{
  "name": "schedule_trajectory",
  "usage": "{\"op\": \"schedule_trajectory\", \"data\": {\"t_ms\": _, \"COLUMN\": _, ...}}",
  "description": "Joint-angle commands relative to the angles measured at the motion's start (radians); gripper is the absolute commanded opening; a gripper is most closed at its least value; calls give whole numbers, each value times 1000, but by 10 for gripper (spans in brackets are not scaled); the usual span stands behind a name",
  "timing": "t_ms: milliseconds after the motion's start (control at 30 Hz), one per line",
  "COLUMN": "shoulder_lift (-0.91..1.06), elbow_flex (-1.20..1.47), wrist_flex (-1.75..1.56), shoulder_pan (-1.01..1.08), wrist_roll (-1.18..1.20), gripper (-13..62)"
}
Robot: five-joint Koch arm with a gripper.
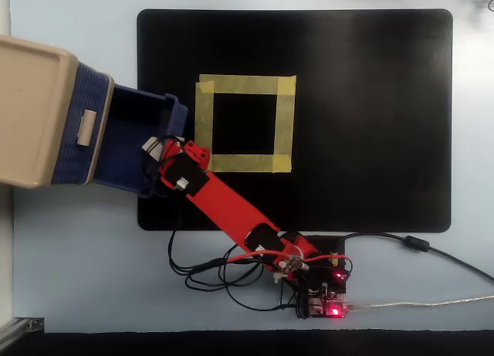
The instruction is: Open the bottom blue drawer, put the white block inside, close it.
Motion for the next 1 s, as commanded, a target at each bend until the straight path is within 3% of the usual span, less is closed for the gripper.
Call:
{"op": "schedule_trajectory", "data": {"t_ms": 0, "shoulder_lift": -97, "elbow_flex": -149, "wrist_flex": -100, "shoulder_pan": -44, "wrist_roll": -32, "gripper": 343}}
{"op": "schedule_trajectory", "data": {"t_ms": 200, "shoulder_lift": -439, "elbow_flex": -626, "wrist_flex": -129, "shoulder_pan": -103, "wrist_roll": -35, "gripper": 343}}
{"op": "schedule_trajectory", "data": {"t_ms": 333, "shoulder_lift": -534, "elbow_flex": -784, "wrist_flex": -44, "shoulder_pan": -107, "wrist_roll": -38, "gripper": 341}}
{"op": "schedule_trajectory", "data": {"t_ms": 500, "shoulder_lift": -480, "elbow_flex": -795, "wrist_flex": 164, "shoulder_pan": -97, "wrist_roll": -60, "gripper": 342}}
{"op": "schedule_trajectory", "data": {"t_ms": 633, "shoulder_lift": -242, "elbow_flex": -770, "wrist_flex": 584, "shoulder_pan": 63, "wrist_roll": 28, "gripper": 340}}
{"op": "schedule_trajectory", "data": {"t_ms": 733, "shoulder_lift": -34, "elbow_flex": -545, "wrist_flex": 568, "shoulder_pan": 193, "wrist_roll": 224, "gripper": 338}}
{"op": "schedule_trajectory", "data": {"t_ms": 967, "shoulder_lift": 451, "elbow_flex": 428, "wrist_flex": 434, "shoulder_pan": 626, "wrist_roll": 916, "gripper": 336}}
